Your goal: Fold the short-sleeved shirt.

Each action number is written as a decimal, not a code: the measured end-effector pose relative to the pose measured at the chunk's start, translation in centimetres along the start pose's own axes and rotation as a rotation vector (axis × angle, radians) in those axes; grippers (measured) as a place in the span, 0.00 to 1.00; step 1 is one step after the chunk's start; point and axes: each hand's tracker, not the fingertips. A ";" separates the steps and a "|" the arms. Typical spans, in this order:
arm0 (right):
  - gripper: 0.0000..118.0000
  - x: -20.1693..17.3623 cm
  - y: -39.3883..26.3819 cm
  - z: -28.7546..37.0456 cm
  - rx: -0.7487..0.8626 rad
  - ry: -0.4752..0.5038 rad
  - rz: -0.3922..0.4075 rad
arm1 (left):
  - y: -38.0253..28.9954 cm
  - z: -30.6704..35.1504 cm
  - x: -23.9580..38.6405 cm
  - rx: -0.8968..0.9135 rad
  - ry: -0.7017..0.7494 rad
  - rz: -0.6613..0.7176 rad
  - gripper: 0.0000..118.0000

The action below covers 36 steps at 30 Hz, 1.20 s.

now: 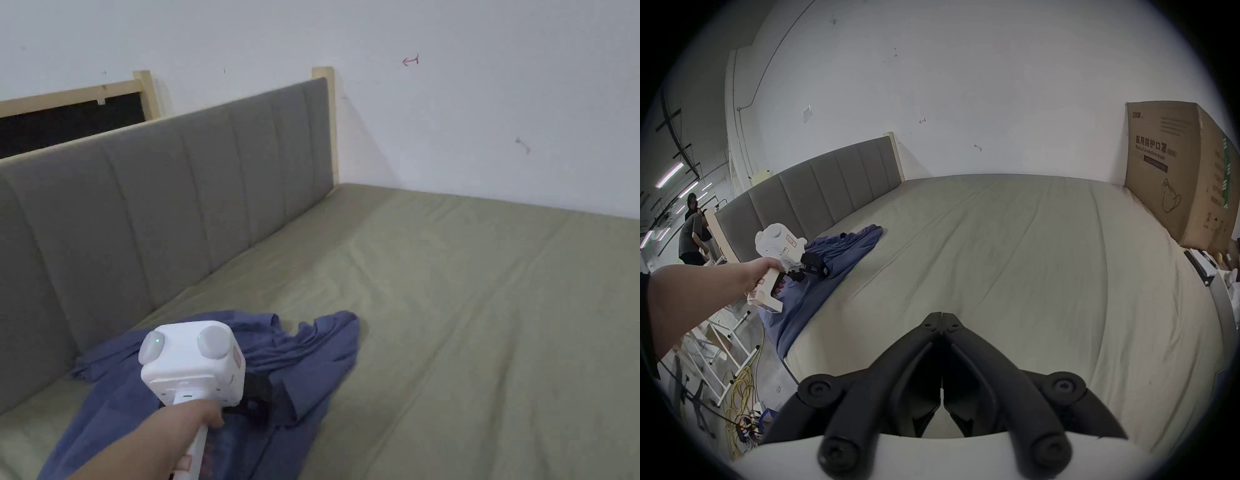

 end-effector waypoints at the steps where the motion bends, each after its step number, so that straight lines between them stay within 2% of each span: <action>1: 0.00 0.1 0.1 0.6 0.006 -0.001 0.003 | -0.1 0.9 0.0 0.027 0.006 0.001 0.07; 2: 0.00 0.2 0.3 1.3 0.013 -0.004 0.006 | -1.0 2.2 0.1 0.074 0.003 0.003 0.00; 6: 0.00 0.6 1.0 4.3 0.041 -0.017 0.010 | -0.4 8.2 -0.3 0.092 -0.050 0.030 0.00; 9: 0.00 1.2 1.4 7.0 0.090 -0.015 0.015 | 0.8 16.4 1.1 0.272 0.007 -0.077 0.00; 13: 0.00 1.9 1.6 10.2 0.153 -0.045 0.026 | 0.2 26.5 2.9 0.434 -0.030 -0.164 0.00; 18: 0.00 3.7 1.7 13.5 0.209 -0.054 -0.021 | -1.4 38.4 6.2 0.616 -0.217 -0.200 0.00; 21: 0.00 4.9 1.9 15.2 0.250 -0.093 -0.035 | -2.9 44.5 10.2 0.657 -0.304 -0.283 0.00; 23: 0.00 6.0 2.0 16.4 0.281 -0.100 -0.071 | -3.8 47.1 13.1 0.663 -0.338 -0.354 0.00; 27: 0.00 8.0 2.1 18.5 0.328 -0.121 -0.111 | -6.1 49.8 19.2 0.565 -0.518 -0.448 0.00; 30: 0.00 9.4 2.0 19.9 0.352 -0.159 -0.111 | -8.4 49.8 24.6 0.510 -0.572 -0.518 0.00; 33: 0.00 11.0 1.6 21.2 0.365 -0.195 -0.111 | -10.5 47.1 29.9 0.420 -0.632 -0.583 0.00; 36: 0.00 12.7 0.6 22.0 0.360 -0.240 -0.112 | -14.3 41.6 35.8 0.292 -0.699 -0.609 0.00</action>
